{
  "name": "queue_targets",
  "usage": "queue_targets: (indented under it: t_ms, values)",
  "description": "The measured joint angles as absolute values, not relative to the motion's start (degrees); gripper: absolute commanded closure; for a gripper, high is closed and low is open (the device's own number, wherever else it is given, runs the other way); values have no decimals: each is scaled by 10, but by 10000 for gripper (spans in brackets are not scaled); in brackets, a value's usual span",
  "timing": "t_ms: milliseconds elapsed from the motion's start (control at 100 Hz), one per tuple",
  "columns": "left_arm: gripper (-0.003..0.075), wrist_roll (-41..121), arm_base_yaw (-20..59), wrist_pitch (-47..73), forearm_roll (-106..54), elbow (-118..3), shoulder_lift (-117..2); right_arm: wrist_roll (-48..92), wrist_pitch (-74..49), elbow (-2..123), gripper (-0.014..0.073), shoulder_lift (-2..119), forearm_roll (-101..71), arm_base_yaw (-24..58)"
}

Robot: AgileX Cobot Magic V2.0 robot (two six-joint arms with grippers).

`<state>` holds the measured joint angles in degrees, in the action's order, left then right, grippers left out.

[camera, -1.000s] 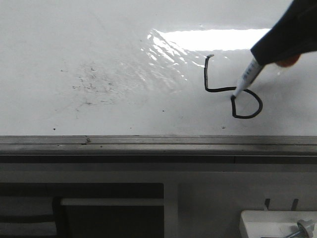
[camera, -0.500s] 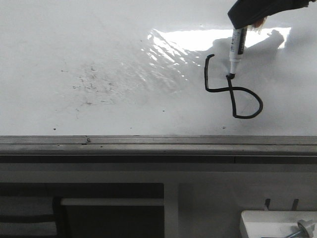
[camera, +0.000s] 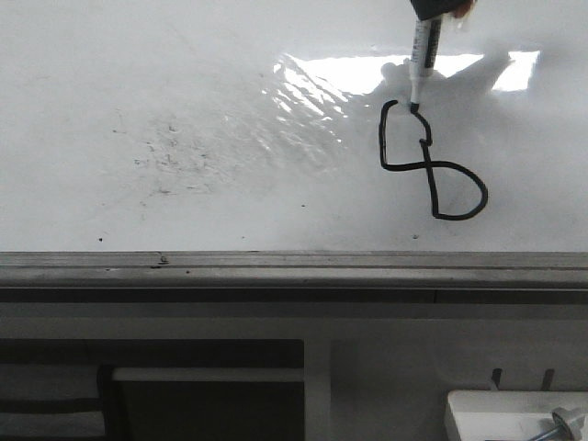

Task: Write number 8 on whiteboard

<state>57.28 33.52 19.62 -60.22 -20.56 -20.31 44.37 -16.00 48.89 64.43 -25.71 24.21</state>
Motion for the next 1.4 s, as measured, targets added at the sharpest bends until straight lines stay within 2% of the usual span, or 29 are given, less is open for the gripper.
queue_targets:
  t_ms: [550,820,890,1040,1200,1400]
  values:
    - [741,573,335,205,-602,-206,-203,445,-142,491,637,642,-272,247]
    - [736,573,335,210,-607,-206,-203,449,-228,553,641,524,-273,248]
    - [700,573,335,228,-608,-206,-206,450,-259,558,650,495,-273,248]
    - [529,576,335,272,-614,-219,-267,459,-359,556,650,474,-290,248]
    - [387,675,337,301,-670,-251,-356,571,-405,506,650,474,-420,248]
    - [374,894,361,369,-829,-282,-451,749,-415,437,650,474,-614,248]
